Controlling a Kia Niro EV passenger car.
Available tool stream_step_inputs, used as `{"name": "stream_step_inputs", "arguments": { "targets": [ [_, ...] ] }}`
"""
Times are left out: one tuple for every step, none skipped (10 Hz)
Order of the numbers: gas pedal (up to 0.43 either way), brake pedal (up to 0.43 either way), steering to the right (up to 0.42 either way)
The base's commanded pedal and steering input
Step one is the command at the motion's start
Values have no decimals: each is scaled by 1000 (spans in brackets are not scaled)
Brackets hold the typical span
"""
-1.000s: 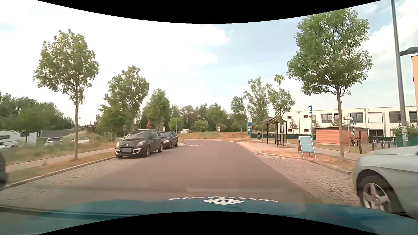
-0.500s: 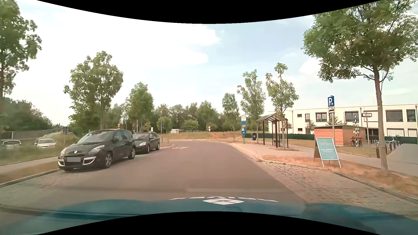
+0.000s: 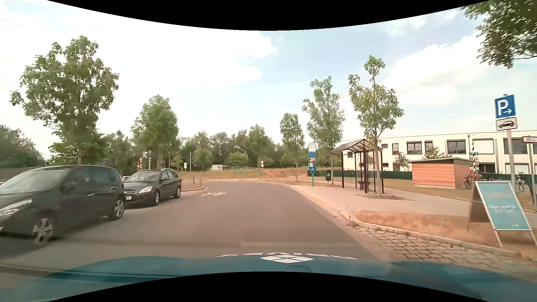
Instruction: Follow the waypoints while adhering to traffic rules and regulations
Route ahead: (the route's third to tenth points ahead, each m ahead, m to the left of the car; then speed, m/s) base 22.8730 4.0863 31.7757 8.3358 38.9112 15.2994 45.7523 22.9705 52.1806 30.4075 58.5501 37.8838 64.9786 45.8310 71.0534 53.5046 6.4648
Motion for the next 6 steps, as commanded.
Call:
{"name": "stream_step_inputs", "arguments": {
  "targets": [
    [157, 0, 13],
    [157, 0, 12],
    [157, 0, 11],
    [157, 0, 6],
    [157, 0, -1],
    [157, 0, -6]
  ]
}}
